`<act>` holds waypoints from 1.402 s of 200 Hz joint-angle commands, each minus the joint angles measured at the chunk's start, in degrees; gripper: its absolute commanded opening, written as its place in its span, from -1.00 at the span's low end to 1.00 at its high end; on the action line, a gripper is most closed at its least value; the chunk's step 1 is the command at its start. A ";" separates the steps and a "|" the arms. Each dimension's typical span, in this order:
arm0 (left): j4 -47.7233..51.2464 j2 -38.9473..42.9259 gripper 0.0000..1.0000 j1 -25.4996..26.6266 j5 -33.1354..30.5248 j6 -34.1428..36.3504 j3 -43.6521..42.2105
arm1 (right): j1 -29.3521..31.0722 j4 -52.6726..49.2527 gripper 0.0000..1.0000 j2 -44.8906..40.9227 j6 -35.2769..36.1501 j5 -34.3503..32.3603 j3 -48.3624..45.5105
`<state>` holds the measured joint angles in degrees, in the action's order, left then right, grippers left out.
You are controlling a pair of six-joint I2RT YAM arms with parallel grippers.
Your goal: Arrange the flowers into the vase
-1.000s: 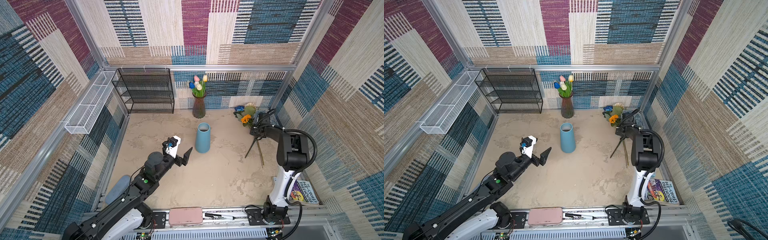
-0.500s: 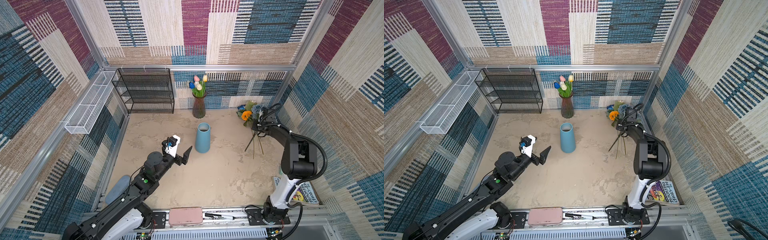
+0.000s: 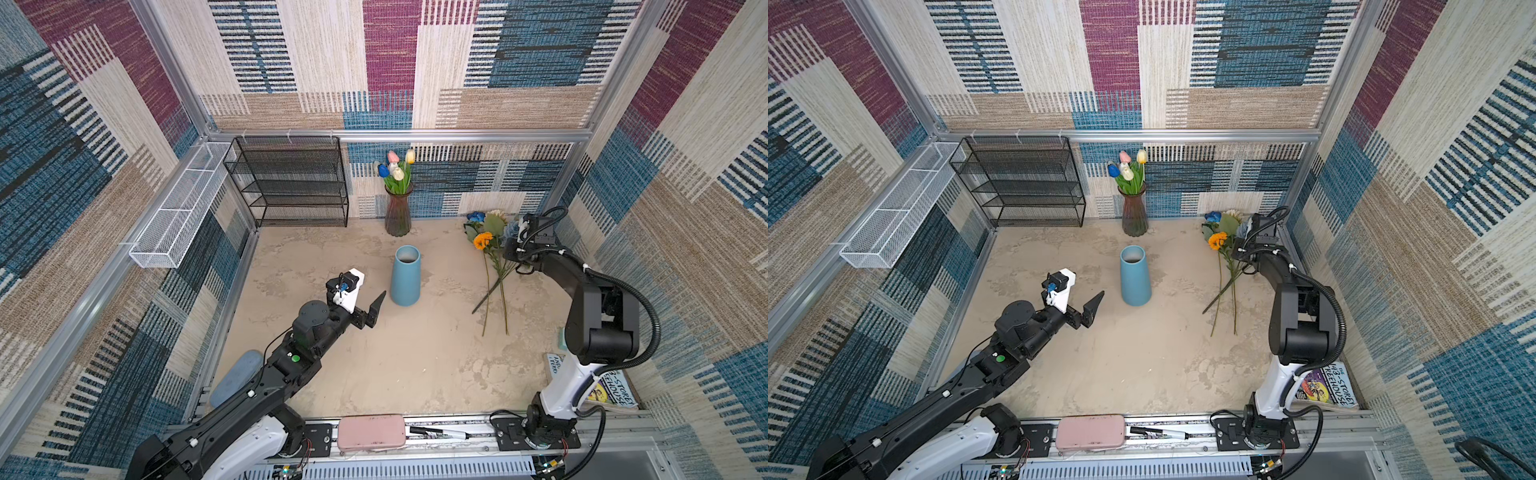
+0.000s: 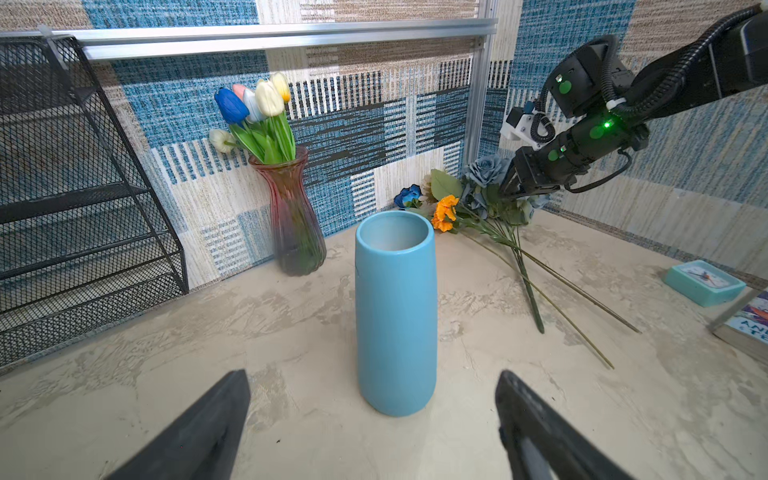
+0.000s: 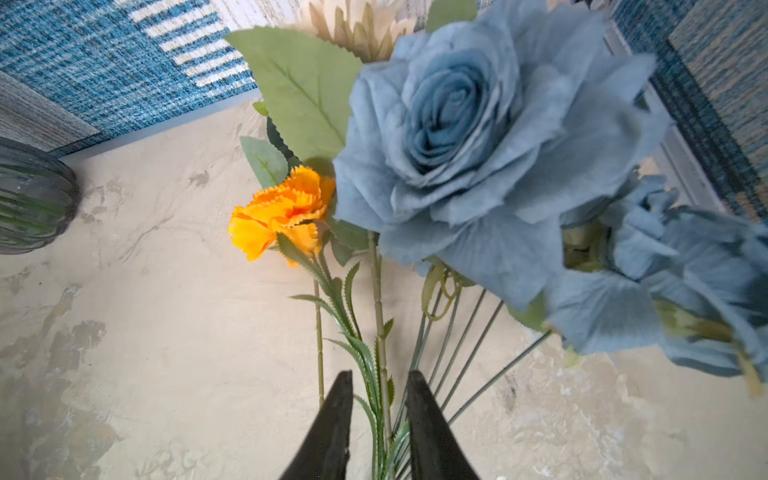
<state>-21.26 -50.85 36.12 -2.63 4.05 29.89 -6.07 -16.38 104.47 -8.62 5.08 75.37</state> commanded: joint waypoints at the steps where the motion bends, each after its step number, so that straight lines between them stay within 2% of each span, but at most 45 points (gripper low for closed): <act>1: -2.46 -0.37 0.91 -0.08 0.37 1.39 0.43 | 0.70 0.67 -0.40 1.20 -0.25 2.13 -0.07; 31: -3.28 -1.59 0.90 -0.08 0.78 1.18 0.30 | 1.81 -0.81 -0.25 4.95 0.01 1.21 1.58; 89: -4.66 -2.96 0.93 -0.17 0.18 1.31 0.08 | 3.43 -1.70 -0.36 9.08 -0.17 -3.81 1.93; 112: -4.41 -4.17 0.93 -0.17 0.76 1.22 0.95 | 3.58 -1.52 -0.29 10.14 -0.23 -5.03 2.38; 165: -5.20 -5.14 0.94 -0.19 0.55 1.31 1.31 | 3.77 -0.58 -0.72 10.09 0.27 -3.81 2.32; 222: -7.01 -4.64 0.93 -0.19 -0.63 1.30 0.88 | 4.22 1.23 -0.93 2.90 -0.11 0.05 0.57; 229: -7.27 -4.54 0.93 -0.18 -1.00 1.26 0.71 | 4.20 1.48 -0.87 1.81 -0.51 0.44 0.08; 257: -8.32 -4.66 0.93 -0.27 -1.41 1.04 0.09 | 4.85 0.48 -0.32 1.40 -1.95 2.27 -0.05; 280: -9.19 -5.23 0.93 -0.28 -1.42 0.62 -0.36 | 5.89 0.35 -0.22 3.74 -2.77 0.97 -1.15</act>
<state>-27.29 -55.64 35.97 -3.11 4.21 29.76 -0.99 -16.16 106.24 -9.72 5.63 74.83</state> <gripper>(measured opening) 0.967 0.382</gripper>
